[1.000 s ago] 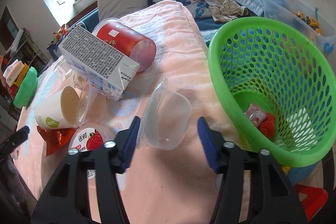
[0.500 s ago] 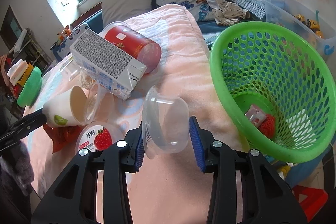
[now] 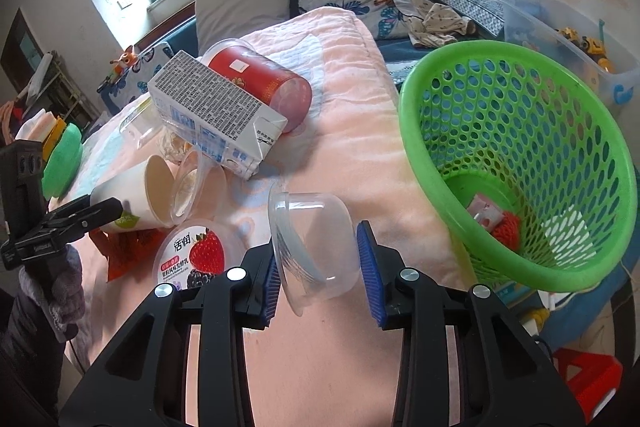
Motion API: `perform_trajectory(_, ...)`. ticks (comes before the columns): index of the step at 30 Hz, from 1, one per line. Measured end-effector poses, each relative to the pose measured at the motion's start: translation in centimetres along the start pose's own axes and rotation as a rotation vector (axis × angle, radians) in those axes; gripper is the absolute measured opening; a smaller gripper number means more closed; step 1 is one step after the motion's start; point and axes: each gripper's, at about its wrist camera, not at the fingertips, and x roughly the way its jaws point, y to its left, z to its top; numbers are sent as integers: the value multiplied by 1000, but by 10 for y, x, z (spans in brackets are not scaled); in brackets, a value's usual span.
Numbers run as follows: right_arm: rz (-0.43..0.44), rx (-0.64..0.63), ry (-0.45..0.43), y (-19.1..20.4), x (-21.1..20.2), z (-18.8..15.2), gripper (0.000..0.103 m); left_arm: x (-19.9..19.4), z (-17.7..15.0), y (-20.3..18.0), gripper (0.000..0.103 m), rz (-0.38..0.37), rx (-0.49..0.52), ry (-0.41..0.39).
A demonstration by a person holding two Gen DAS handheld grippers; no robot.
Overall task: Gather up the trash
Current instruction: 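Grasp the white paper cup with the left tool, then drop the plastic lid into the basket with the right tool while the left tool drops the paper cup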
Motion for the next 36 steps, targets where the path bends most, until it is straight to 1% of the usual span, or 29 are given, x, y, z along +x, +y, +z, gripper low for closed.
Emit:
perform_trajectory(2, -5, 1, -3, -1, -2, -1, 36, 3, 0, 1, 73, -19, -6, 1)
perform_trajectory(4, -7, 3, -5, -1, -4, -2, 36, 3, -2, -1, 71, -12, -5, -8)
perform_trajectory(6, -8, 4, -10, -1, -6, -2, 36, 0, -3, -3, 65, -10, -9, -15)
perform_trajectory(9, -3, 4, -21, -1, -12, -2, 36, -10, -5, -10, 59, 8, -12, -41)
perform_trajectory(11, 0, 2, -30, 0, -16, -1, 36, -15, -6, -15, 57, 26, -3, -51)
perform_trajectory(13, 4, 0, -38, 0, -19, -1, 36, -22, -7, -20, 57, 49, 1, -58)
perform_trajectory(16, 8, -7, -55, 0, -27, 0, 36, -35, -8, -27, 57, 60, -8, -78)
perform_trajectory(19, 1, -6, -71, -5, -34, 2, 36, -49, -6, -35, 57, 55, -9, -102)
perform_trajectory(24, -24, 16, -98, -26, -45, 9, 36, -64, 5, -62, 57, 36, 29, -131)
perform_trajectory(30, -90, 48, -126, -57, -55, 18, 36, -54, 24, -100, 57, -7, 76, -135)
perform_trajectory(36, -178, 88, -130, -99, -58, 26, 37, -32, 48, -140, 57, -43, 121, -138)
